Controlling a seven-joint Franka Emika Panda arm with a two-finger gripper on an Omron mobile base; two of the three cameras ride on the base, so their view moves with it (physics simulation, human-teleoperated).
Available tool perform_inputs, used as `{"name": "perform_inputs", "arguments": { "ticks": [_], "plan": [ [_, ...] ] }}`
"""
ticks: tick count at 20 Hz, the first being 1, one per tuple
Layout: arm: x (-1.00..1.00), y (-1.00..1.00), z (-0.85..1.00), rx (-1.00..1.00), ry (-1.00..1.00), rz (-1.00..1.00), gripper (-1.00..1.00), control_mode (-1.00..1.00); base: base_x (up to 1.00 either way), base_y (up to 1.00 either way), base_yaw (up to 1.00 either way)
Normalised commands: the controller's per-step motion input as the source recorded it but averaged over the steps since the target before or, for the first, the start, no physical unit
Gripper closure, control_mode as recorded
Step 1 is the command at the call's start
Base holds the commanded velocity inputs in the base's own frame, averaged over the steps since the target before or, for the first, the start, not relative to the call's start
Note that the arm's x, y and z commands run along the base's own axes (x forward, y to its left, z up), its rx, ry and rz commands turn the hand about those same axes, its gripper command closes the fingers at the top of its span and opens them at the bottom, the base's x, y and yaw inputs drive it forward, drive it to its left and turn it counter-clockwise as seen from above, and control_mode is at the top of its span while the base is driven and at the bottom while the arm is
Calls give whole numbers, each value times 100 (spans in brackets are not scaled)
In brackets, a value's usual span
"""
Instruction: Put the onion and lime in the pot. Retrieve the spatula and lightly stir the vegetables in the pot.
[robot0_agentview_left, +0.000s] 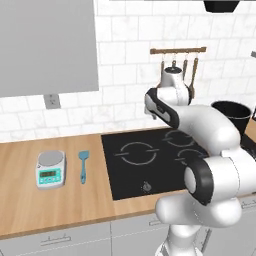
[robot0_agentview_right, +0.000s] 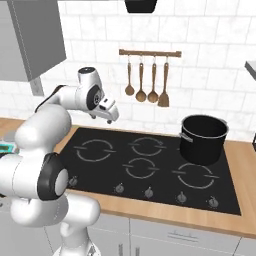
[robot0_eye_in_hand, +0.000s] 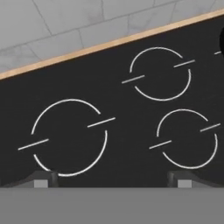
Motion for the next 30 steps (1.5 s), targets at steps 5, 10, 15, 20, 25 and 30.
{"name": "perform_inputs", "arguments": {
  "ticks": [5,10,15,20,25,30],
  "plan": [
    [8,21,-7,-4,1,29,-100,-100,12,6,0],
    [-24,28,-28,-24,0,93,-100,-100,0,0,0],
    [-43,24,-35,-29,0,100,-100,-100,0,0,0],
    [-47,29,-43,-35,0,97,-100,-100,0,0,0],
    [-38,41,-32,-37,6,88,-100,-100,0,0,0],
    [-9,62,-14,-37,16,69,-100,-100,0,0,0]
  ]
}}
